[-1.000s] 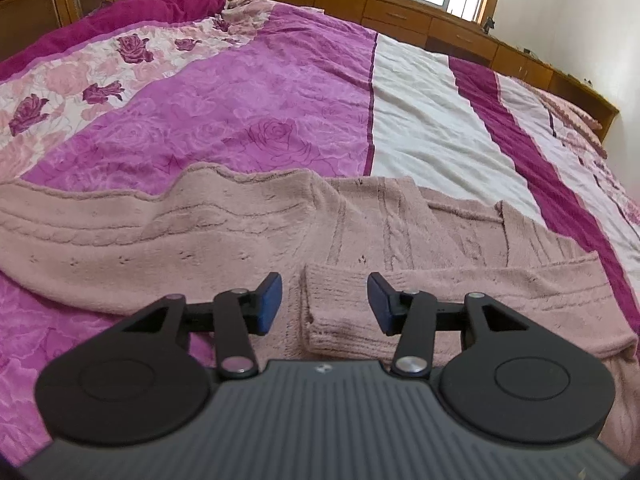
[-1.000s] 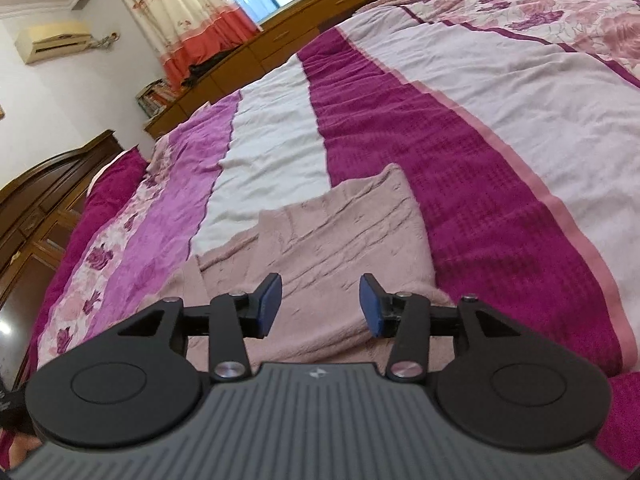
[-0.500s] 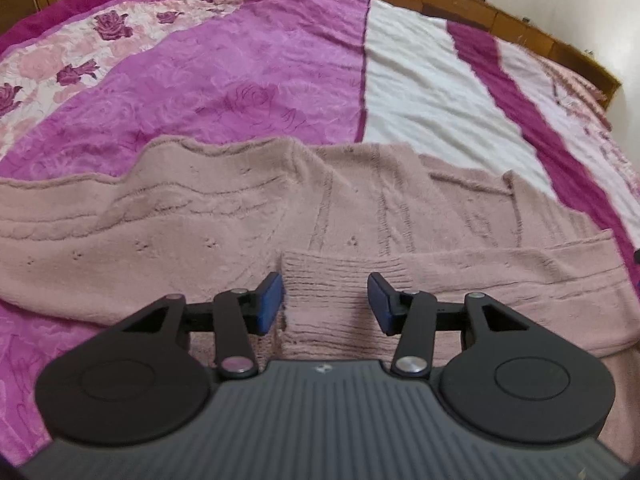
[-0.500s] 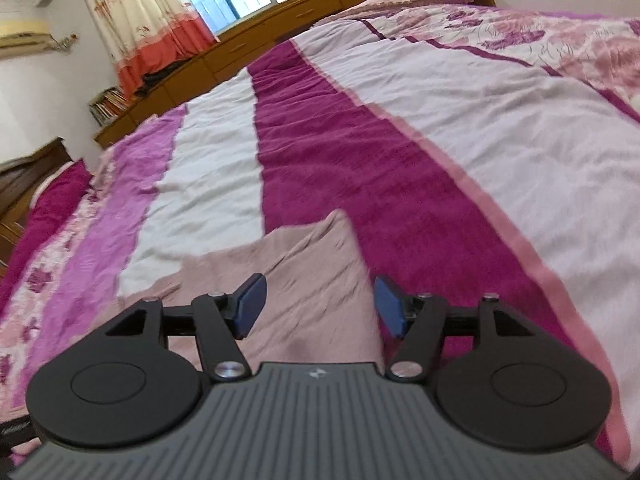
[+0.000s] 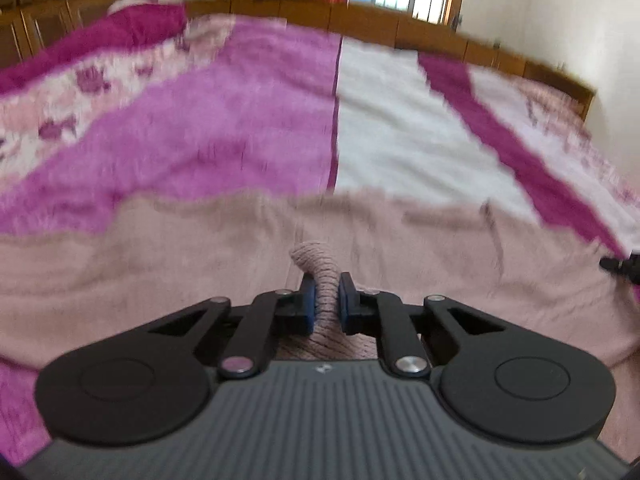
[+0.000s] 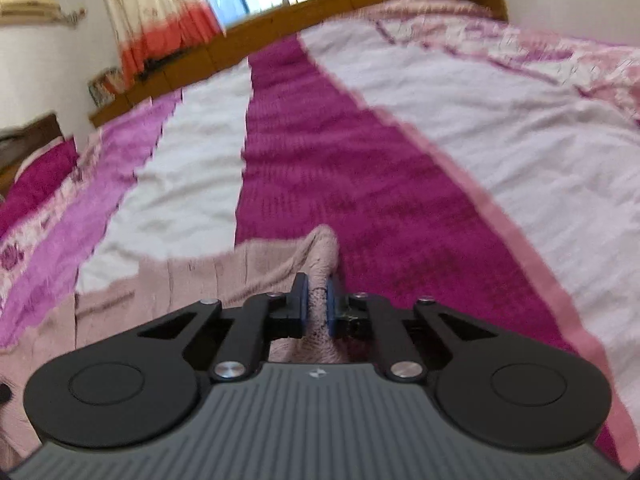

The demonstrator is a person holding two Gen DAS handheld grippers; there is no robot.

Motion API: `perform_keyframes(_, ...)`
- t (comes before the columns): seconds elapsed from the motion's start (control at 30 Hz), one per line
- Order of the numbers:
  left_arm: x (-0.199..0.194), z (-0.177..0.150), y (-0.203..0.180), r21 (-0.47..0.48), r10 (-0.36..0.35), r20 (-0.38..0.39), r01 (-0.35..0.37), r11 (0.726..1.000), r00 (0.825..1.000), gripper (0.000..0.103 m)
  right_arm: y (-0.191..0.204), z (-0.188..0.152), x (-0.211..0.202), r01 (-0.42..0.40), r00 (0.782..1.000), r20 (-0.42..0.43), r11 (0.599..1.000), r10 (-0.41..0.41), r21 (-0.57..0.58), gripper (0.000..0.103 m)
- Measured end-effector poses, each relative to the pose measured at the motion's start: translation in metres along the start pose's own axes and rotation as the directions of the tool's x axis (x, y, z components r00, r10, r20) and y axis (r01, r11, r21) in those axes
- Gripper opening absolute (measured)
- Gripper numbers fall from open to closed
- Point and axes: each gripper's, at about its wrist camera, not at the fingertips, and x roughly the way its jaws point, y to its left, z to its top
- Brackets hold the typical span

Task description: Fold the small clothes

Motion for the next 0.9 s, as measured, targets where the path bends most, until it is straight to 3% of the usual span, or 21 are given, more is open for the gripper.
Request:
perform_keyframes(0.07,-0.001,0.005,-0.004,0.018,0.022,0.033,-0.022,1.000,0.999,0.014,-0.001,-0.001,-0.004,0.015,0.999,0.036,1.000,-0.015,0.005,0.009)
perform_keyframes(0.17,0.015,0.007,-0.009,0.068,0.073,-0.027,-0.071,0.995,0.997,0.018,-0.001,-0.003,0.000,0.042,0.998,0.037,0.999,-0.042,-0.019,0.009)
perform_keyframes(0.33,0.027,-0.003,-0.003,0.113,0.205,-0.090,-0.195,0.974,0.975,0.046,-0.005,-0.008,0.008,0.062,0.998,0.007,0.998,-0.062,-0.013,0.011)
perform_keyframes(0.43,0.015,-0.004,0.011,0.064,0.180,-0.088,-0.175,0.983,0.980,0.049,-0.005,-0.004,0.006,0.057,0.998,-0.015,0.998,-0.057,-0.011,0.012)
perform_keyframes(0.5,0.006,-0.004,0.019,0.040,0.181,-0.089,-0.178,0.983,0.979,0.049,-0.005,-0.001,-0.001,0.049,0.999,-0.013,0.999,-0.049,-0.005,0.022)
perform_keyframes(0.67,-0.007,-0.006,0.026,-0.016,0.147,-0.102,-0.149,0.989,0.984,0.050,0.004,0.000,-0.032,0.022,1.000,0.019,1.000,-0.022,-0.011,0.033)
perform_keyframes(0.9,-0.007,-0.013,0.013,0.012,0.122,-0.121,-0.121,0.993,0.985,0.050,0.024,-0.020,-0.073,-0.040,0.999,-0.020,0.996,0.039,-0.083,0.049)
